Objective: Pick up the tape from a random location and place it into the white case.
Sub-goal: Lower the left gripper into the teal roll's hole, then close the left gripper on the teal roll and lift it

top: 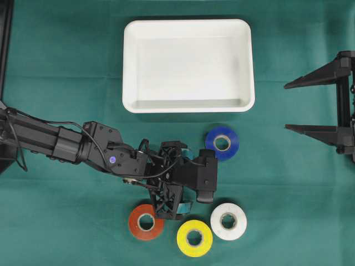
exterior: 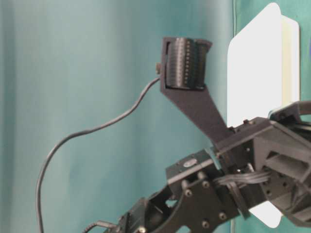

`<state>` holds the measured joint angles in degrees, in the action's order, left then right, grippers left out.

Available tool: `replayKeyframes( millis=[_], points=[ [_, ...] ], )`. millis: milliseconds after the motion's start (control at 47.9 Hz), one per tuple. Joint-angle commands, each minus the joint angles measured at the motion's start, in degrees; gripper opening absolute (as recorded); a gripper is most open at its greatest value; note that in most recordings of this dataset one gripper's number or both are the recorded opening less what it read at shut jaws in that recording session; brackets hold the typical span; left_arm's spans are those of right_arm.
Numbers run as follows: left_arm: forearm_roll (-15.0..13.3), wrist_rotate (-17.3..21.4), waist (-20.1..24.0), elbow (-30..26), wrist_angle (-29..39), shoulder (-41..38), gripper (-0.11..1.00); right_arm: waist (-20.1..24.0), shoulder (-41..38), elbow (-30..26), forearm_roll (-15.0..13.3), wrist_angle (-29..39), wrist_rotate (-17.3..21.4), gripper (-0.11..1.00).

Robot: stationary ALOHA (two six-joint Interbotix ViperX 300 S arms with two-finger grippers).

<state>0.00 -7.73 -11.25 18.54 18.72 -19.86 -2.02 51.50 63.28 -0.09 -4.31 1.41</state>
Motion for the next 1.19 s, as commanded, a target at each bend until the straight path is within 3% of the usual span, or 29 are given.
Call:
replayKeyframes(
  millis=[0, 167, 251, 313, 480, 522, 1170],
  points=[
    [0.0, -0.2, 0.2, -0.3, -0.2, 0.6, 0.99, -0.2, -0.3, -1.4, 0.1, -0.3, 0.0, 0.91],
    [0.1, -0.2, 0.2, -0.2, 0.1, 0.6, 0.98, -0.2, -0.3, -1.4, 0.2, -0.3, 0.0, 0.91],
    [0.1, -0.2, 0.2, 0.2, 0.5, 0.7, 0.91, -0.2, -0.3, -1.4, 0.2, -0.3, 0.0, 0.91],
    [0.1, -0.2, 0.1, 0.3, 0.8, 0.8, 0.78, -0.2, -0.3, -1.4, 0.2, -0.4, 0.0, 0.91],
    [0.1, -0.1, 0.2, 0.3, 1.9, 0.9, 0.3, -0.2, -0.3, -1.4, 0.1, -0.4, 0.0, 0.91],
    [0.2, -0.1, 0.1, 0.2, 1.8, 0.9, 0.22, -0.2, -0.4, -1.4, 0.1, -0.4, -0.1, 0.91],
    [0.2, 0.1, 0.1, -0.5, 2.9, 4.4, 0.22, -0.2, -0.4, -1.4, 0.2, -0.4, 0.0, 0.91]
  ],
)
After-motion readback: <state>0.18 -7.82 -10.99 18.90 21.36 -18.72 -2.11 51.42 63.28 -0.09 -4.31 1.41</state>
